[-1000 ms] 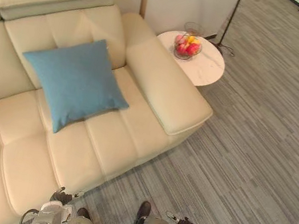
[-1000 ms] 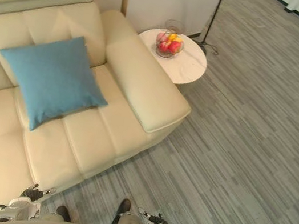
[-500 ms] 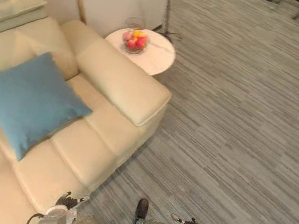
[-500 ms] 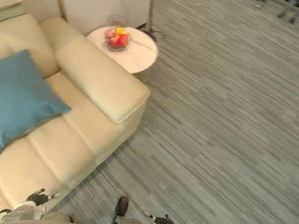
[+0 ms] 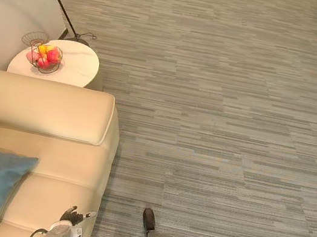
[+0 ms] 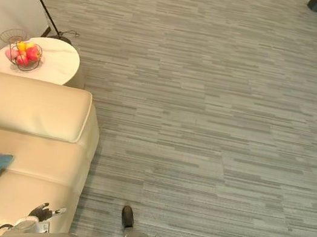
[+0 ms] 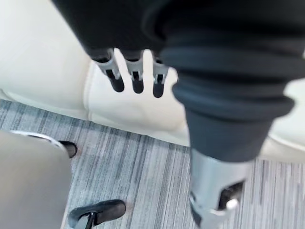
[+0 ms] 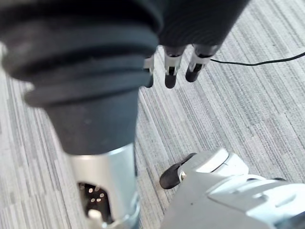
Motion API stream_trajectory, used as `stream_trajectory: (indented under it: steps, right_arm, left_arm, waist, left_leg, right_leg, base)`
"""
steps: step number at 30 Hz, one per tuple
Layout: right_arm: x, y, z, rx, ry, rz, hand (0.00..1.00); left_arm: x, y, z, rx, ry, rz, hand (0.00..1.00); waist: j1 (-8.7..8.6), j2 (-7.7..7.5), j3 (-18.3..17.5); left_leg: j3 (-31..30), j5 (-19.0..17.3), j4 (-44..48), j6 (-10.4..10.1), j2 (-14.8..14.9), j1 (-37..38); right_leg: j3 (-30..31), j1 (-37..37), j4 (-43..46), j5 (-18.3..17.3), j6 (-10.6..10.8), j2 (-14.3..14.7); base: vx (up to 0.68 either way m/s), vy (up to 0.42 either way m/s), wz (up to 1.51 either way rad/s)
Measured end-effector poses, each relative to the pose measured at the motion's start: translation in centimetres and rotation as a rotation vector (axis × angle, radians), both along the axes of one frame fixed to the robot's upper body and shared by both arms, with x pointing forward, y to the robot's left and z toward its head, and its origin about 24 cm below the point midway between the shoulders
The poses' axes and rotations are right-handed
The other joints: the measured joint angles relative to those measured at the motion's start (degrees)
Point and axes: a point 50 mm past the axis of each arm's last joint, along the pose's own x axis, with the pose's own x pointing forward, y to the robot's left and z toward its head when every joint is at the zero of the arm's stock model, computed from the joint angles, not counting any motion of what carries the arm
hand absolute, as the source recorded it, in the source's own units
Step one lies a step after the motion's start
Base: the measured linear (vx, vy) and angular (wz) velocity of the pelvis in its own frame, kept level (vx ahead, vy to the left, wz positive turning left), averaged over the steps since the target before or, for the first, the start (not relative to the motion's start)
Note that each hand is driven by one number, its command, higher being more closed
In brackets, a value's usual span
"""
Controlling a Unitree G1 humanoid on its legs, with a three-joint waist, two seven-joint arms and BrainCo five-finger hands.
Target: Pick up cushions and gather them together orderly.
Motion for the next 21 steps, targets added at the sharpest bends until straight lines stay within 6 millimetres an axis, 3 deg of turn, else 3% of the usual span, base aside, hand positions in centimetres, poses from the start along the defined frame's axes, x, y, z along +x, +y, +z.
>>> stream_trajectory:
  steps: [2,3,5,10,12,15,17,18,19,21]
  right_arm:
    - [0.6,0.0,0.1,0.006,-0.019,-0.01,0.0]
    - [1.0,0.1,0.2,0.008,-0.03,-0.01,0.0]
    - [1.8,-0.3,0.5,-0.004,-0.052,-0.006,0.0]
    - [1.9,-0.8,0.7,-0.022,-0.056,0.004,0.0]
    - [2.2,-0.7,0.8,-0.022,-0.068,0.007,0.0]
    - [2.3,-0.8,0.8,-0.026,-0.073,0.002,0.0]
    - [2.0,-0.8,0.7,-0.021,-0.066,-0.012,0.0]
    - [1.7,-0.9,0.7,-0.022,-0.06,-0.013,0.0]
    - [1.7,-0.9,0.6,-0.019,-0.055,-0.014,0.0]
    - [1.7,-0.8,0.6,-0.017,-0.055,-0.015,0.0]
  left_arm:
    - [0.0,0.1,0.0,0.005,-0.001,-0.008,0.0]
    - [0.1,0.1,0.1,0.006,-0.004,-0.011,0.0]
    - [0.6,-0.1,0.2,0.012,-0.018,-0.04,0.0]
    - [0.1,-0.2,0.1,0.019,-0.008,-0.052,0.0]
    - [0.0,0.1,0.1,0.024,0.0,-0.053,0.0]
    - [0.5,-0.4,0.1,0.016,-0.012,-0.072,0.0]
    - [0.4,-0.7,0.1,0.008,-0.011,-0.068,0.0]
    - [0.5,-0.9,0.1,-0.01,-0.018,-0.04,0.0]
    - [0.7,-1.1,0.2,-0.025,-0.035,-0.014,0.0]
    - [0.9,-1.3,0.3,-0.035,-0.049,-0.009,0.0]
  waist:
    - [-0.01,-0.36,0.01]
    - [-0.16,-0.38,0.14]
    - [0.11,0.59,0.86]
    - [0.47,1.39,1.39]
    - [0.2,0.8,1.34]
    - [-0.08,1.02,1.51]
    - [-0.55,1.1,1.57]
    - [-0.12,1.27,2.06]
    - [0.44,1.59,2.49]
    - [0.55,1.44,3.3]
  left_leg:
    - [2.14,0.0,0.27,0.01,-0.31,-0.01]
    - [3.21,-0.01,0.43,0.01,-0.08,-0.44]
    - [7.31,-0.01,0.11,0.0,1.34,-0.76]
    - [12.74,-0.58,-0.29,-0.98,2.28,2.47]
    - [13.62,-0.69,-0.15,-1.18,2.63,2.99]
    - [14.45,0.45,3.29,-2.45,3.33,2.5]
    - [15.08,0.93,13.13,-3.28,5.33,-0.1]
    - [14.68,1.83,27.28,-4.99,8.96,-4.23]
    - [14.14,0.28,35.89,-3.7,10.65,-7.01]
    - [11.73,-1.34,40.26,-2.72,10.75,-10.16]
  right_leg:
    - [1.55,-1.21,-0.37,-0.45,-0.14,0.27]
    - [-0.42,-2.02,-0.32,-1.3,-0.86,-0.21]
    - [-21.3,-6.48,6.37,-6.9,-5.61,-3.19]
    - [-50.62,-7.14,18.76,-12.91,-7.57,-11.78]
    - [-50.3,-7.7,20.85,-14.69,-6.02,-11.74]
    - [-46.67,-9.23,23.3,-16.74,-5.62,-10.69]
    - [-44.55,-8.36,23.8,-18.11,-5.7,-9.9]
    - [-42.06,-5.56,22.1,-18.54,-5.87,-8.53]
    - [-40.32,-3.25,21.25,-19.05,-5.8,-7.52]
    - [-38.51,-0.73,20.32,-19.62,-5.37,-6.77]
  base:
    - [0.03,0.006,-0.66]
    - [-0.02,-0.017,-0.63]
    - [-0.03,-0.024,-0.81]
    - [0.1,-0.046,-0.71]
    - [0.11,-0.133,-0.69]
    - [0.14,-0.205,-0.67]
    - [0.2,-0.199,-0.62]
    - [0.23,-0.164,-0.83]
    - [0.22,-0.125,-0.86]
    - [0.15,-0.06,-0.57]
